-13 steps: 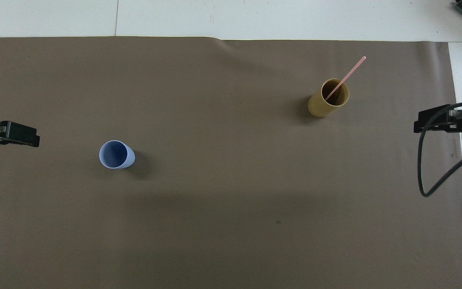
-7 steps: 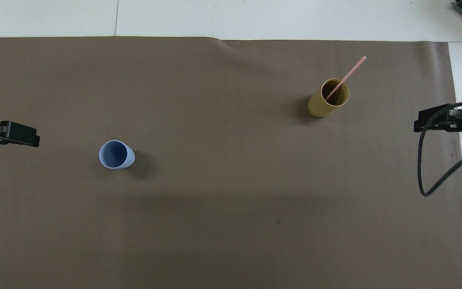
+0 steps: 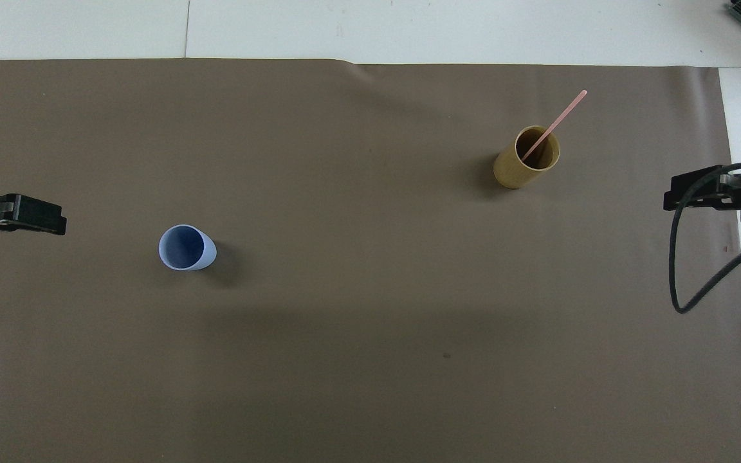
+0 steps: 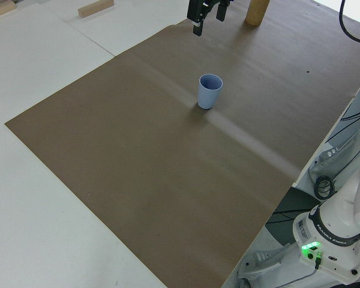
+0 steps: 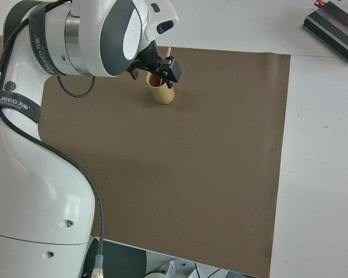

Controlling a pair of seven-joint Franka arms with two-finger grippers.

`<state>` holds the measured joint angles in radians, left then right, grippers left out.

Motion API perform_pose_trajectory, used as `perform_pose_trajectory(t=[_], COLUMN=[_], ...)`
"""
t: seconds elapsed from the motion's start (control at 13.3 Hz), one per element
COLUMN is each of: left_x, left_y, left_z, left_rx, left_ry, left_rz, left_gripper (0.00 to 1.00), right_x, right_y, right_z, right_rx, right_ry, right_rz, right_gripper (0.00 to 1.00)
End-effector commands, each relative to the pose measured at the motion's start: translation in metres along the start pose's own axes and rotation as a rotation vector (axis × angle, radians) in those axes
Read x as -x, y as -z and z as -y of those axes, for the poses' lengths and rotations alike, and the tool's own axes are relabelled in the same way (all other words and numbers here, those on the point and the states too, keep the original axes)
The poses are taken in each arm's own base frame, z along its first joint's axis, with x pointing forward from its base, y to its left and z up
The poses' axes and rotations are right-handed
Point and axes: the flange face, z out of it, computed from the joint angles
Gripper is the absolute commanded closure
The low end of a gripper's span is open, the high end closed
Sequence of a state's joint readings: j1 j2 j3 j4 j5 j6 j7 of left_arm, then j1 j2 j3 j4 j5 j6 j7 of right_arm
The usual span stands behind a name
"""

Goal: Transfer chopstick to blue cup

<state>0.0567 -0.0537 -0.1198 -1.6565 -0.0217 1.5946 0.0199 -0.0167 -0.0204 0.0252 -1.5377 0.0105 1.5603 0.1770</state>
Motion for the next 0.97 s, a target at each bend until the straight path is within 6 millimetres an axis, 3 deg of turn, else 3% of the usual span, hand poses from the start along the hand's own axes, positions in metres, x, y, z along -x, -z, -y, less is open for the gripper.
perform_pose_trajectory(t=[0.0, 0.22, 0.38, 0.53, 0.6, 0.9], left_x=[-0.004, 0.0, 0.004, 0.005, 0.008, 0.001], left_y=[-0.06, -0.133, -0.169, -0.213, -0.227, -0.249], left_z=[-0.004, -0.013, -0.014, -0.044, -0.047, -0.044], left_rx=[0.002, 0.003, 0.004, 0.01, 0.012, 0.018], left_ry=[0.005, 0.024, 0.044, 0.058, 0.07, 0.075], left_rz=[-0.04, -0.034, -0.043, -0.042, -0.052, -0.078], left_gripper=[0.0, 0.0, 0.0, 0.0, 0.0, 0.0], right_x=[0.002, 0.003, 0.003, 0.003, 0.004, 0.004], right_y=[-0.003, -0.003, -0.003, -0.003, -0.004, -0.005], right_z=[-0.01, -0.01, -0.01, -0.011, -0.01, -0.011], right_rx=[-0.013, -0.014, -0.013, -0.013, -0.012, -0.012], right_ry=[-0.022, -0.017, -0.016, -0.019, -0.017, -0.016], right_rz=[-0.004, -0.006, -0.004, -0.004, 0.002, 0.005], right_gripper=[0.0, 0.0, 0.0, 0.0, 0.0, 0.0])
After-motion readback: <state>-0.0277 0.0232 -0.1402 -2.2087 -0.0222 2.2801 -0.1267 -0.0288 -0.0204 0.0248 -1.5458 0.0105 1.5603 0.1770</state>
